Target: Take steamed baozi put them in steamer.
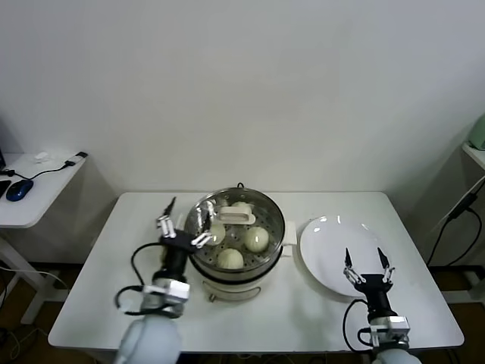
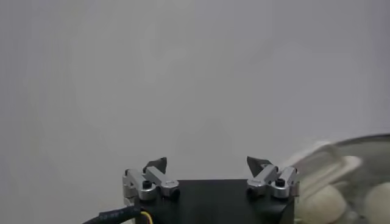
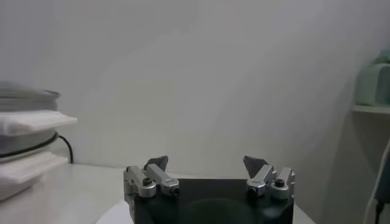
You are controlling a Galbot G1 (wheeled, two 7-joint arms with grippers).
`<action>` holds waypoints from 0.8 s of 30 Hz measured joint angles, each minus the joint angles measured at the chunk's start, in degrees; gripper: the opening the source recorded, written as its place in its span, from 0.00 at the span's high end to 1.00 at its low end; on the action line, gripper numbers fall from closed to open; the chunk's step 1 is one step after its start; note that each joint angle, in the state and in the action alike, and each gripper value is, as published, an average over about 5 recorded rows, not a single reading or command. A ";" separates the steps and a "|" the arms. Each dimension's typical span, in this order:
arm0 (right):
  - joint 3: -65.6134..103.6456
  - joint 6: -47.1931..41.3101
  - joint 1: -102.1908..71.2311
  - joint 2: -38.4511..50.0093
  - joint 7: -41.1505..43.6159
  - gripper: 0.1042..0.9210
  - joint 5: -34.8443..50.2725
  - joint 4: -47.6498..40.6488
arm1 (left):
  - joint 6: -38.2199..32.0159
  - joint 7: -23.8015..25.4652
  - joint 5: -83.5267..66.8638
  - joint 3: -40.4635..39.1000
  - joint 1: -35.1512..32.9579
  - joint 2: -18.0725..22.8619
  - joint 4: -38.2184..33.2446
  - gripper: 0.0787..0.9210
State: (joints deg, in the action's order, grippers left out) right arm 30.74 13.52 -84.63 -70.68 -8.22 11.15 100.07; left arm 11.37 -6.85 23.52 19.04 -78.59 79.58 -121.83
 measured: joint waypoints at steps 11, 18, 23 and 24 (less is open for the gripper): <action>-1.77 1.60 1.06 0.69 -0.02 0.12 0.77 -1.76 | -12.09 -0.87 -29.92 14.33 -6.77 -5.93 3.82 0.12; -3.37 1.70 1.95 1.66 -1.00 0.12 1.60 -2.94 | -18.54 1.11 -37.48 17.36 -8.25 -8.37 10.55 0.12; -4.94 1.71 2.66 2.50 -1.68 0.12 2.27 -3.52 | -22.44 2.66 -40.02 17.93 -8.64 -9.06 16.14 0.12; -5.23 1.68 2.78 2.61 -1.78 0.12 2.36 -3.57 | -23.08 2.94 -40.34 17.95 -8.78 -9.13 17.08 0.12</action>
State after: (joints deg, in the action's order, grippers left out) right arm 25.51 15.19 -81.85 -68.07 -9.99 13.51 96.50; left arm -11.70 -3.91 -16.82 36.99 -87.37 70.45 -104.75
